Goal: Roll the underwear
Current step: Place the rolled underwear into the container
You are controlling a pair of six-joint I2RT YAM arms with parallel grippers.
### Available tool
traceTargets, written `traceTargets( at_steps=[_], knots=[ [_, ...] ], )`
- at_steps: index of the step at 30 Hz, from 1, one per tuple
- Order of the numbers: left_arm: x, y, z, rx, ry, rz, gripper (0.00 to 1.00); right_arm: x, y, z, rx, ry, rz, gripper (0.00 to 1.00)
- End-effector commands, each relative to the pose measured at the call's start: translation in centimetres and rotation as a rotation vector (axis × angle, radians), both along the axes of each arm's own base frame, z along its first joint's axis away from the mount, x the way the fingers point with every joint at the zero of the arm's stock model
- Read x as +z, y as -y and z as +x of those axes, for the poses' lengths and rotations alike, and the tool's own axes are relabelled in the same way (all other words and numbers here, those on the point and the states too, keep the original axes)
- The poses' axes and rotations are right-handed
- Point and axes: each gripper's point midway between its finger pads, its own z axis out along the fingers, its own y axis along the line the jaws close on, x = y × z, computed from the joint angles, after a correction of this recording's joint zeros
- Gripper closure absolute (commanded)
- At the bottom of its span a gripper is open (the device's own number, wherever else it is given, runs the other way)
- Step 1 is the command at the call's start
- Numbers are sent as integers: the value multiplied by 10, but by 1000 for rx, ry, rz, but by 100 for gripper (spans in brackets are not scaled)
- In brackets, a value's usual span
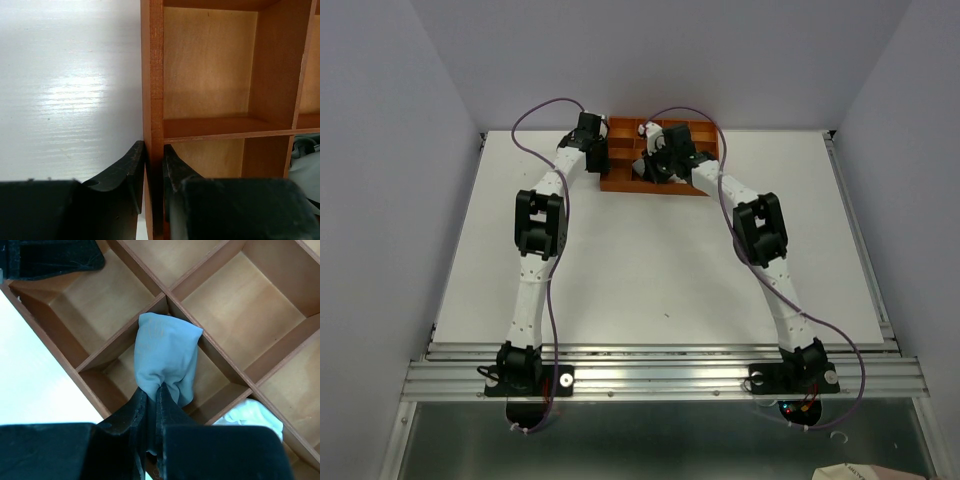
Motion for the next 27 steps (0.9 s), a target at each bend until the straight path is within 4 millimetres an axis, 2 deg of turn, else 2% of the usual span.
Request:
traceTargets(
  at_steps=[1, 2, 6, 10, 13, 15, 16, 19, 20, 25, 27],
  knots=[
    [32, -13, 15, 65, 65, -86, 95, -8, -1, -3, 4, -56, 2, 99],
    [32, -13, 15, 64, 65, -87, 95, -4, -1, 0, -2, -48, 3, 99],
    [32, -13, 15, 63, 64, -90, 95, -11, -5, -6, 28, -80, 17, 98],
    [33, -13, 15, 65, 66, -88, 95, -14, -3, -5, 8, -87, 8, 92],
    [33, -14, 15, 71, 66, -85, 94, -10, 5, 0, -35, -69, -24, 82],
    [34, -15, 15, 76, 67, -84, 94, -10, 11, 0, -53, -61, -45, 59],
    [34, -16, 15, 78, 67, -84, 94, 0, 12, 2, -62, -46, -44, 55],
    [34, -16, 15, 81, 68, -83, 94, 11, 10, -1, -43, -34, -32, 46],
    [34, -15, 15, 81, 67, -84, 94, 22, 7, -3, -22, -22, -14, 39],
    [36, -16, 16, 86, 71, -87, 94, 63, -4, -4, 32, 41, 54, 30],
    [36, -16, 16, 89, 70, -87, 94, 73, -4, -1, 21, 65, 65, 30]
  ],
)
